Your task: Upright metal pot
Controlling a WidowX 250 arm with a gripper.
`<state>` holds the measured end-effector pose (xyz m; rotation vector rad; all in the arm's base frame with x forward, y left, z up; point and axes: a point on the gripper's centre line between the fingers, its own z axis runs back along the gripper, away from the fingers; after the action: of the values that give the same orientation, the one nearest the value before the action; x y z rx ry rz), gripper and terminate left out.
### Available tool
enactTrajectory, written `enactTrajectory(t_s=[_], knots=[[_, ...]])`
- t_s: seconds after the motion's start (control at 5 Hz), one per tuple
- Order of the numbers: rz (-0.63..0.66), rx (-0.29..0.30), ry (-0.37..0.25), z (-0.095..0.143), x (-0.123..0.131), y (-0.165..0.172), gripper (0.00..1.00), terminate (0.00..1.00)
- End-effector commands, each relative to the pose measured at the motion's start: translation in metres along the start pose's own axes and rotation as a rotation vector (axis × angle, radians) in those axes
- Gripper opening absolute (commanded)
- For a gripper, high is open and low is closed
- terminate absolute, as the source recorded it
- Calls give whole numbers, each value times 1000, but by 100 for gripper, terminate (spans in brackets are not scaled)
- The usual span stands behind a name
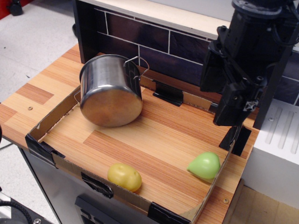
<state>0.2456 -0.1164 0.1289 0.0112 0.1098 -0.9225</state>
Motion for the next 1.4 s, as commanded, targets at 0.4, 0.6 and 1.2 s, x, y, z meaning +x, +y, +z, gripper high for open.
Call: enactTrajectory(t_s=[0.4, 0.6, 1.2], knots=[[-369, 113, -69, 22, -26, 43, 100, 0], [-408, 210, -127, 29, -45, 70, 100, 0], [-52, 213, -251, -12, -82, 125, 100, 0]])
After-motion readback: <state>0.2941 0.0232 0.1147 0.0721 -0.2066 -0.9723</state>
